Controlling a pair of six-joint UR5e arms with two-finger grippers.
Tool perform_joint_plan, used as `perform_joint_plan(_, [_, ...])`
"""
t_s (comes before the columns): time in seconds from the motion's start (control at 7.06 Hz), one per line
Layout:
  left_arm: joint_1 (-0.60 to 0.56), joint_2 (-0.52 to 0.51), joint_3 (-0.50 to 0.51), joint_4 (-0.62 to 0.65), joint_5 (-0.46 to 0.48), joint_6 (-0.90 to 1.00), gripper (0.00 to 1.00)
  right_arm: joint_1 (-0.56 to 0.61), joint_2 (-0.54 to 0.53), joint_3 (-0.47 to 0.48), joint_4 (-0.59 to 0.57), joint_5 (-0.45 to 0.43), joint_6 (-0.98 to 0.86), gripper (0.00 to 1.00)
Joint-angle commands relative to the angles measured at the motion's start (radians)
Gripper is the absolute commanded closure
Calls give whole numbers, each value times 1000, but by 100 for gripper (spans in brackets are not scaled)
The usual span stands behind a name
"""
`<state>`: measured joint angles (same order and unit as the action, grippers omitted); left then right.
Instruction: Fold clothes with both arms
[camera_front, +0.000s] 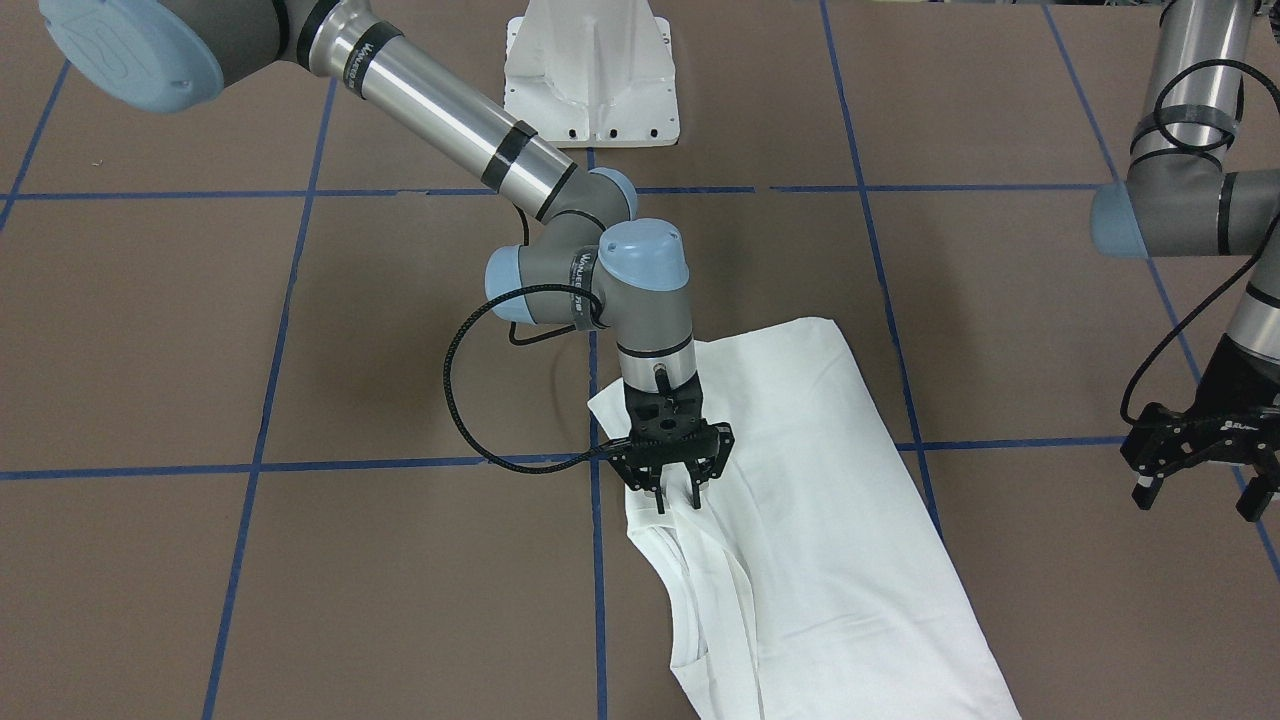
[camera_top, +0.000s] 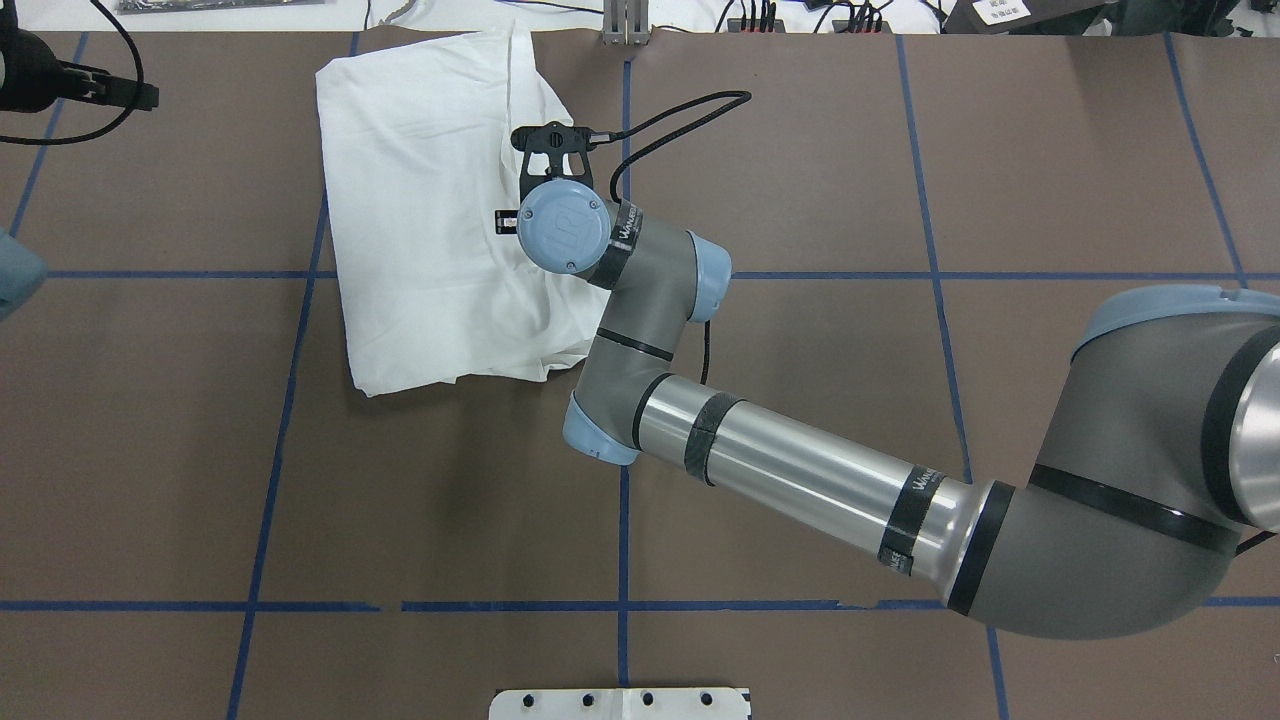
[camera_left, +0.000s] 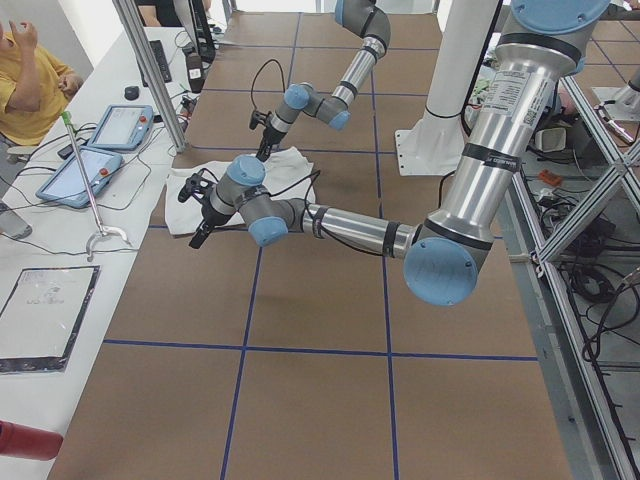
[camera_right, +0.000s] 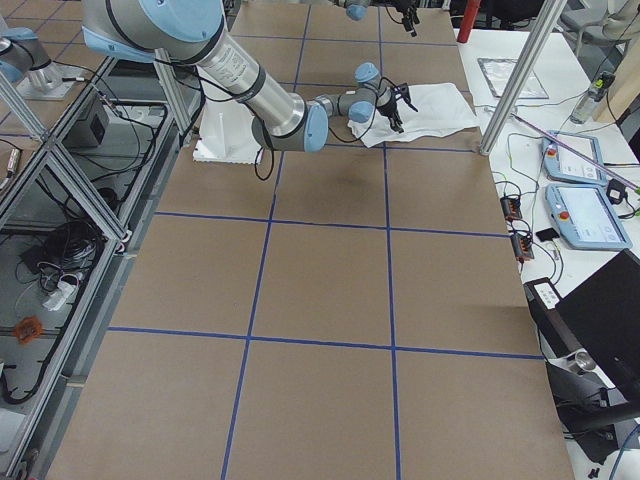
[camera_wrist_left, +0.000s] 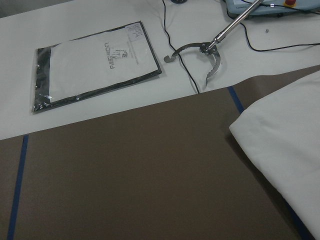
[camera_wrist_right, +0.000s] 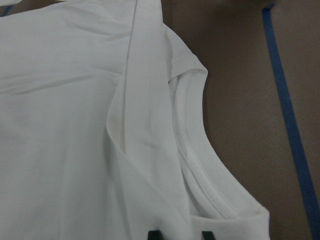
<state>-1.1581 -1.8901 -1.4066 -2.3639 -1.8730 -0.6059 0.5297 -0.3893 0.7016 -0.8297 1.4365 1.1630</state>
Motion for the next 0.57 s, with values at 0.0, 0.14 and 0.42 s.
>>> perform_joint_plan(0.0, [0,0,0,0,0,0,0,10,-17,53,-14,2,-32,100])
perform_joint_plan(0.14, [0,0,0,0,0,0,0,10,-81,153,-73,1,-40,100])
perform_joint_plan(0.42, [3,2,0,0,0,0,0,15,-248,387,-182,-10,-37,100])
